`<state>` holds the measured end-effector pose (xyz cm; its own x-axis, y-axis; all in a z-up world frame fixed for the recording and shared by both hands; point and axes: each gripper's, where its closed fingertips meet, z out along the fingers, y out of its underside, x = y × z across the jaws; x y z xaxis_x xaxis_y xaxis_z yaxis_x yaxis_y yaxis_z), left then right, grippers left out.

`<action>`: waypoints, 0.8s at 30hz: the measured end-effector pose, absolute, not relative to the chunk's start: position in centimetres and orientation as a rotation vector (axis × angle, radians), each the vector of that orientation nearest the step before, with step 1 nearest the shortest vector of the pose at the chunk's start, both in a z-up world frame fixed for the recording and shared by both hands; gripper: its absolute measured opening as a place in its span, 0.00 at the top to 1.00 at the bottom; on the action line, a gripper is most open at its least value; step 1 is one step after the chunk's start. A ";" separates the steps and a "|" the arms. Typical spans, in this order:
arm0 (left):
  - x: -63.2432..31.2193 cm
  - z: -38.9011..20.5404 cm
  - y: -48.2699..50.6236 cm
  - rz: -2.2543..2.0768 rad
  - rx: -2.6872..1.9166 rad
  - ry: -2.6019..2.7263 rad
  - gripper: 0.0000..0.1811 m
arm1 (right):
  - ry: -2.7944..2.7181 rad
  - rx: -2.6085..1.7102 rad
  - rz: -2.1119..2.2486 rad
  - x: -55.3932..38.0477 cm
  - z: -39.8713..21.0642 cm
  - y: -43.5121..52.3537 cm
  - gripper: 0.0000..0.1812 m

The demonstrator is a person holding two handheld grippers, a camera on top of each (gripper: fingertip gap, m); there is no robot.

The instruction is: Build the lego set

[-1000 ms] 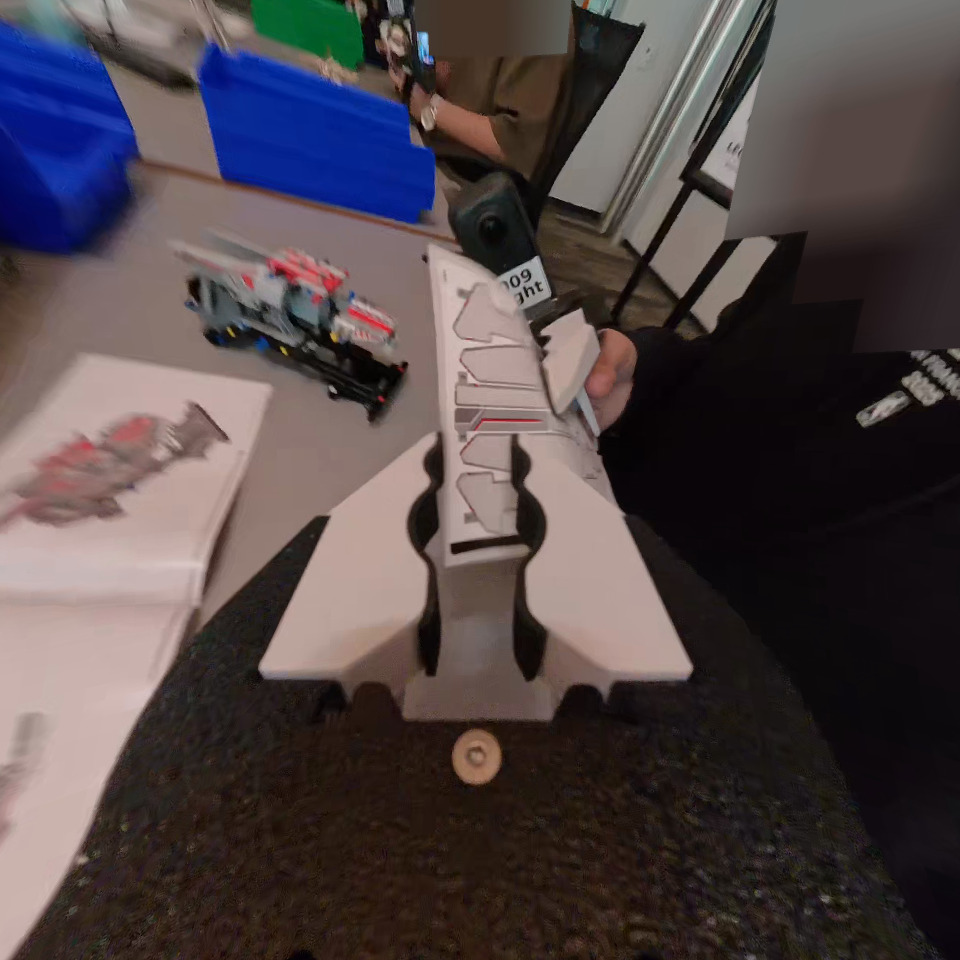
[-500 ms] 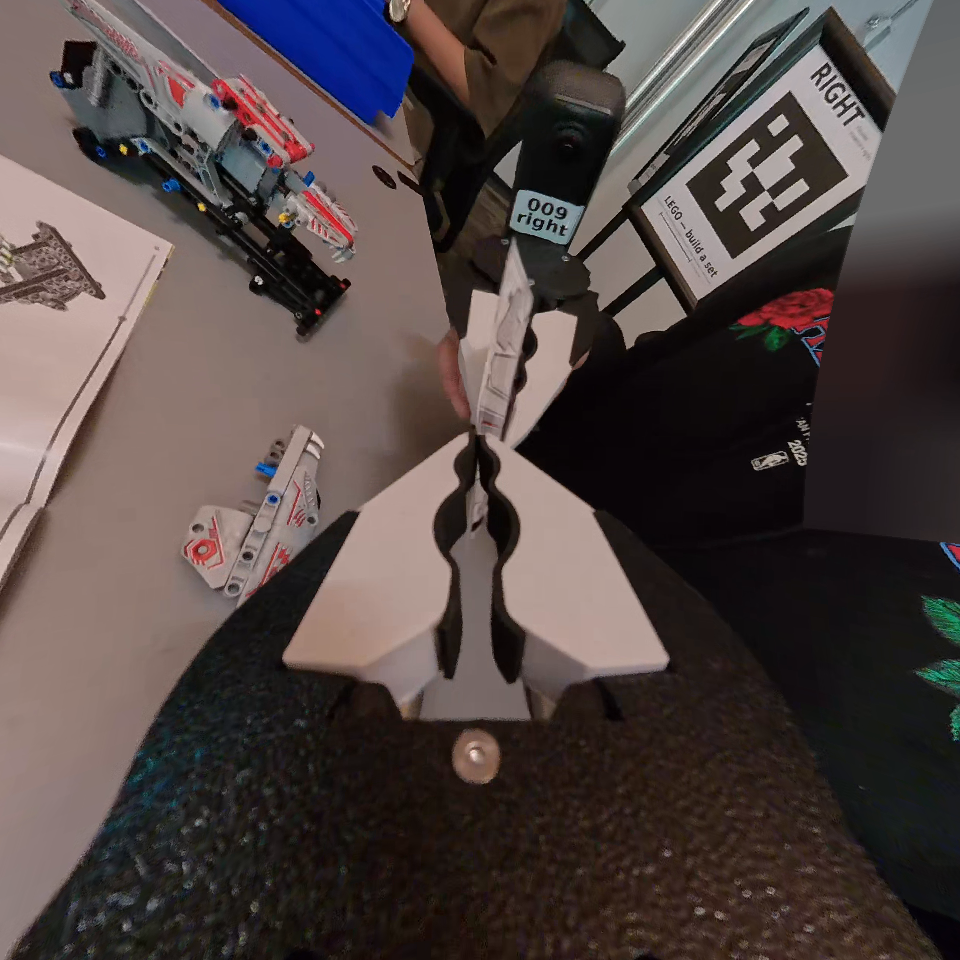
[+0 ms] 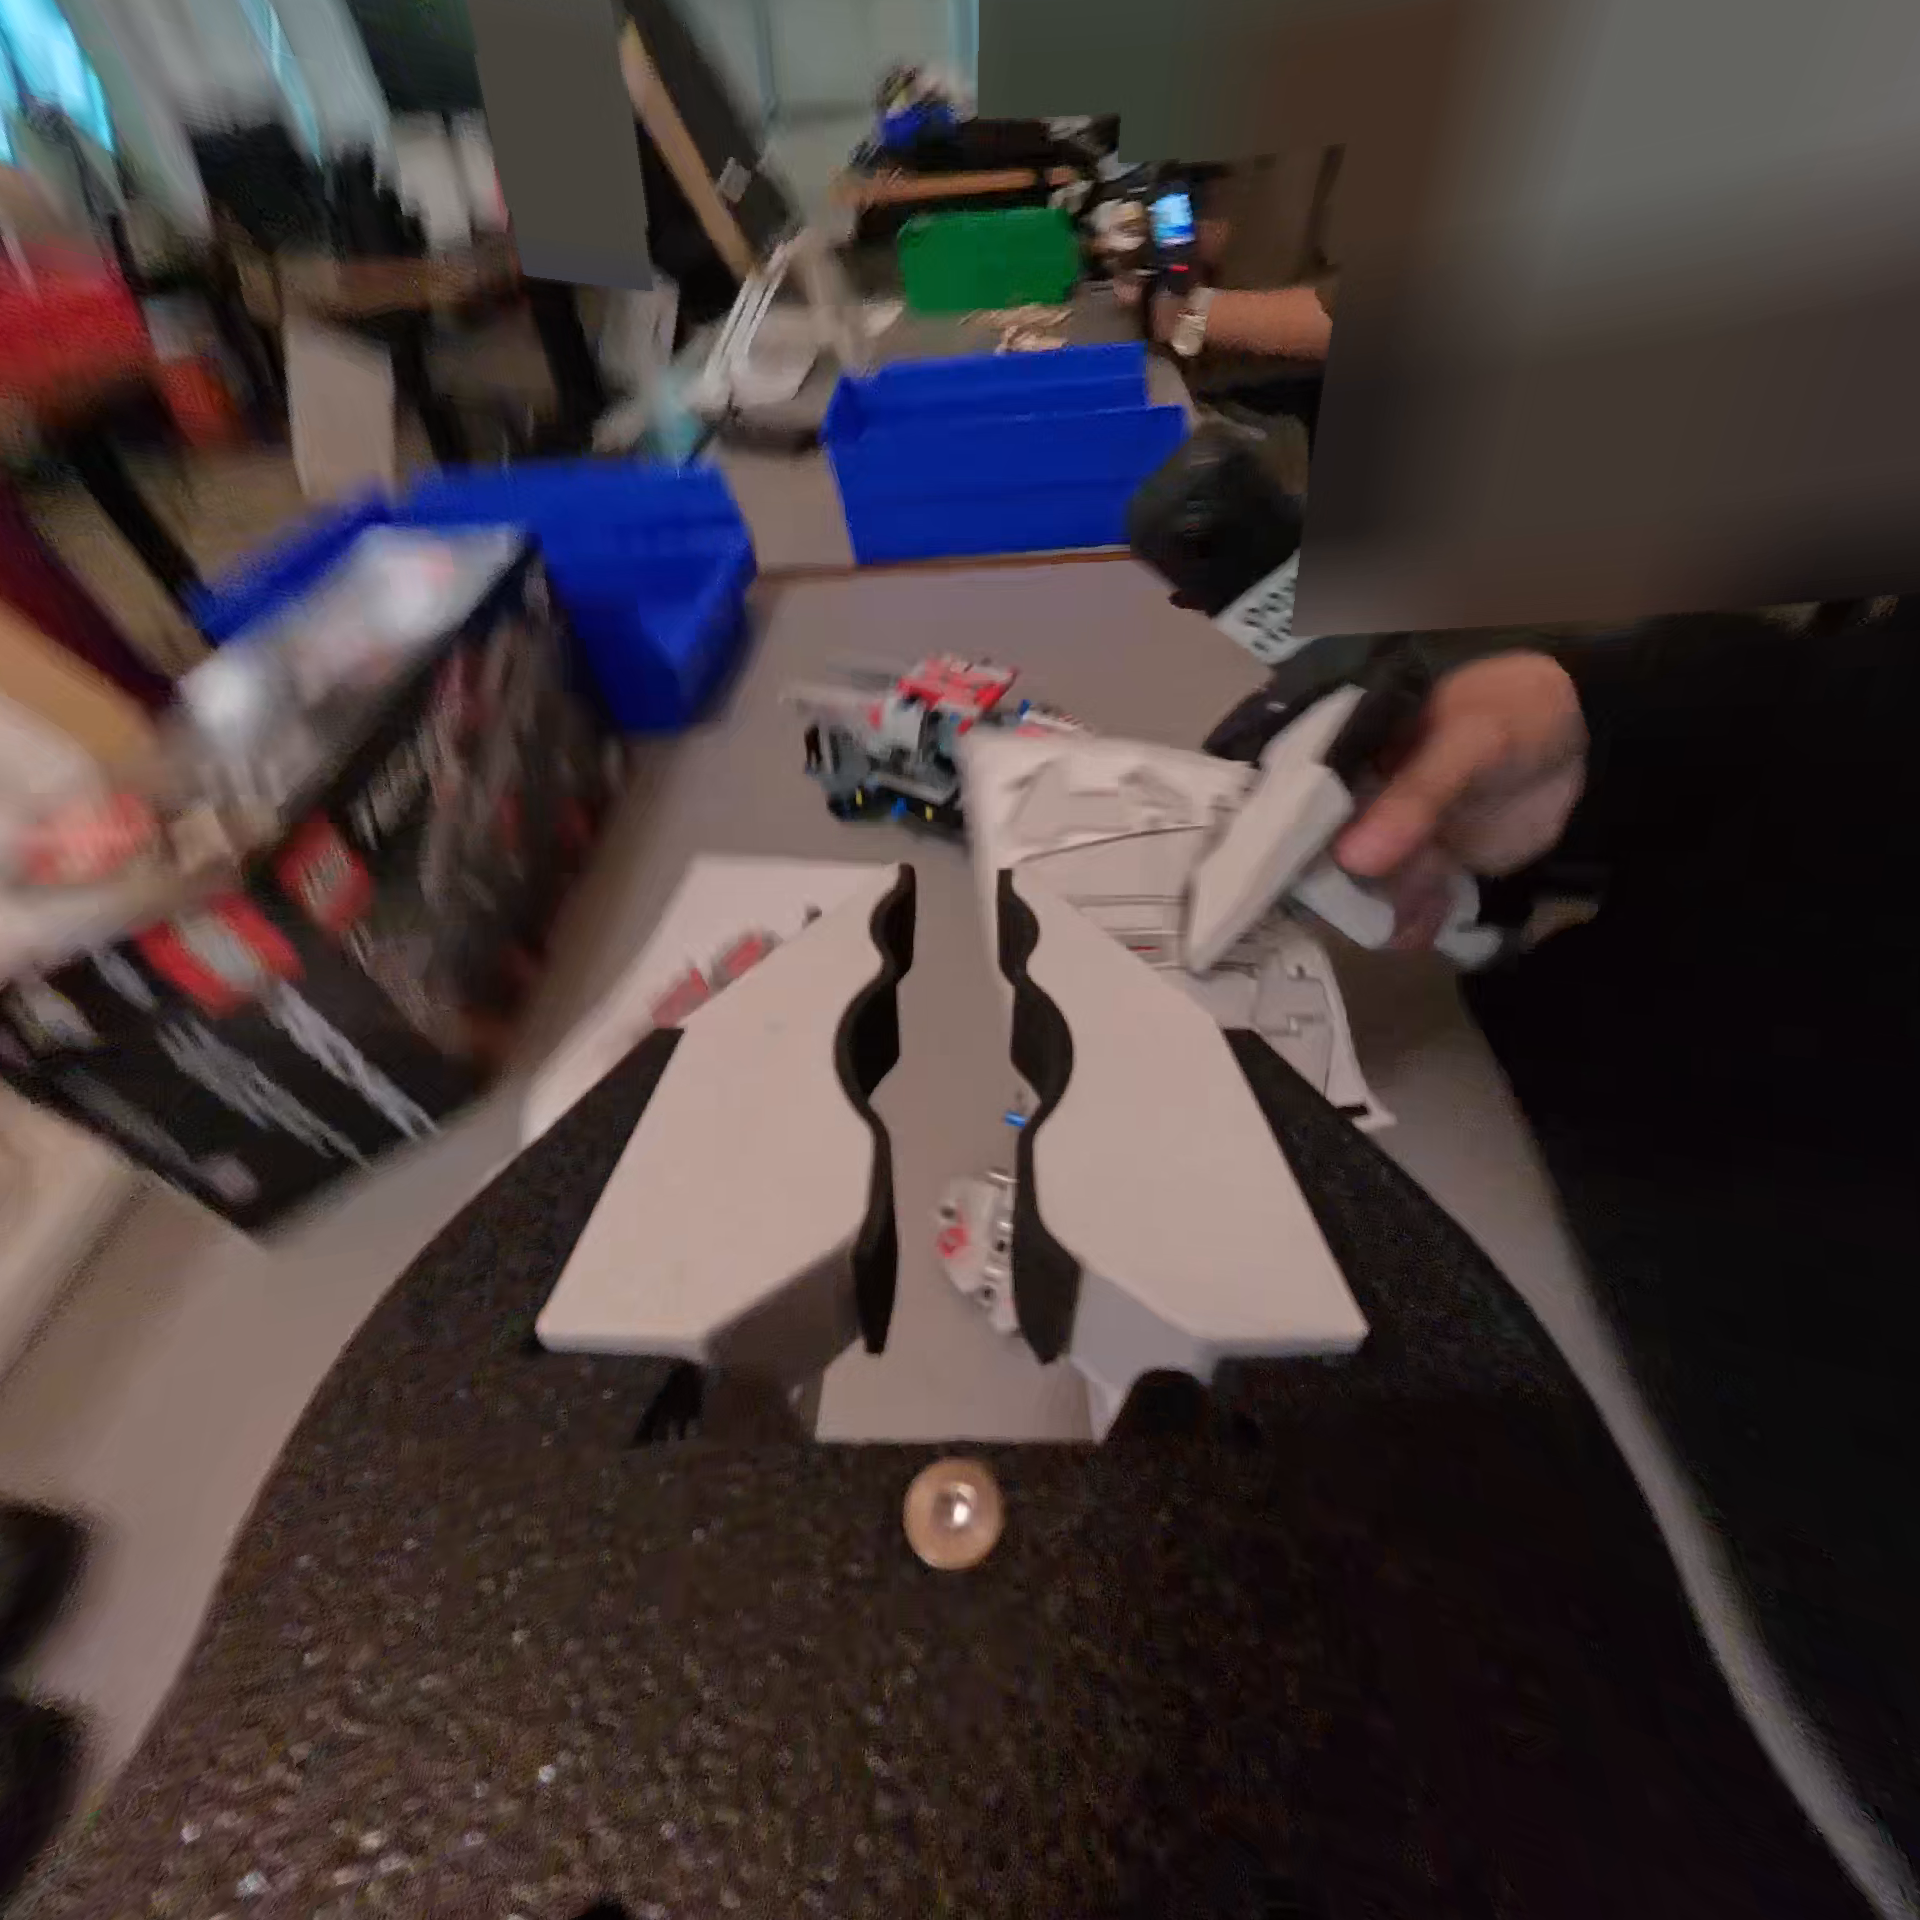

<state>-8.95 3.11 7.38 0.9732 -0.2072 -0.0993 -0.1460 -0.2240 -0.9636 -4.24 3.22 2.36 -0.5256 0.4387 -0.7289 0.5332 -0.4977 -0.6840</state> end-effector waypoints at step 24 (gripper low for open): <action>0.0 4.3 2.1 -0.357 -1.872 0.797 0.86 | 1.998 1.017 -2.514 -1.7 5.8 0.9 1.00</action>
<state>0.03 2.10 4.30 0.7363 -0.6678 -0.1089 -0.3640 -0.2553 -0.8957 -1.72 0.95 5.79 -0.7942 0.5216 -0.3117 0.1856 -0.2801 -0.9419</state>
